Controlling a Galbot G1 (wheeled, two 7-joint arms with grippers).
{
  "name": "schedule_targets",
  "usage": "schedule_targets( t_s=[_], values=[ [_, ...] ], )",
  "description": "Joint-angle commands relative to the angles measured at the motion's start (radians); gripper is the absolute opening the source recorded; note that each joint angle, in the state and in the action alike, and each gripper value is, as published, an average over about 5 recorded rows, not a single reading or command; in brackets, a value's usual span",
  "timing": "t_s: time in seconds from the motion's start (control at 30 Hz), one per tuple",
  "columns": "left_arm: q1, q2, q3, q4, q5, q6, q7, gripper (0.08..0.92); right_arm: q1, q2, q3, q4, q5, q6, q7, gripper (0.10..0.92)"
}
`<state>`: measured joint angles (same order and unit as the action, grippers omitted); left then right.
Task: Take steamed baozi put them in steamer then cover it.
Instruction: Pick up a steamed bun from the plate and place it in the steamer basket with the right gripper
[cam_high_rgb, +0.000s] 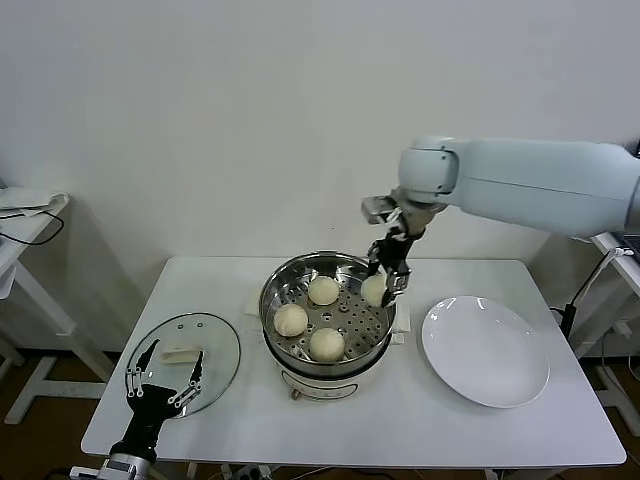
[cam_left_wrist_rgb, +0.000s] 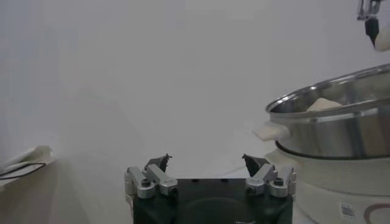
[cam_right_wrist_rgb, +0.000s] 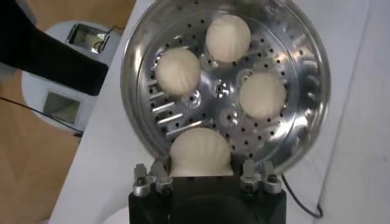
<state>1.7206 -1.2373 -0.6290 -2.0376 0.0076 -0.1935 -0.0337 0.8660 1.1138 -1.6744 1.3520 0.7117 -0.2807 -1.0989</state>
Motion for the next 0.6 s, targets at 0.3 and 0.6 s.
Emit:
schedule_targets(
  t_s=[0.3,0.6],
  values=[
    [0.008,-0.002,-0.013,-0.001,-0.004,-0.003,-0.001,0.823,-0.103,0.099,-0.029,-0.05,-0.023,-0.033,0.103,0.636],
    [0.011,-0.004,-0.018,-0.001,-0.005,-0.004,-0.002,0.823,-0.14,0.108,-0.024,-0.08,-0.049,-0.037,0.106,0.637]
  ],
)
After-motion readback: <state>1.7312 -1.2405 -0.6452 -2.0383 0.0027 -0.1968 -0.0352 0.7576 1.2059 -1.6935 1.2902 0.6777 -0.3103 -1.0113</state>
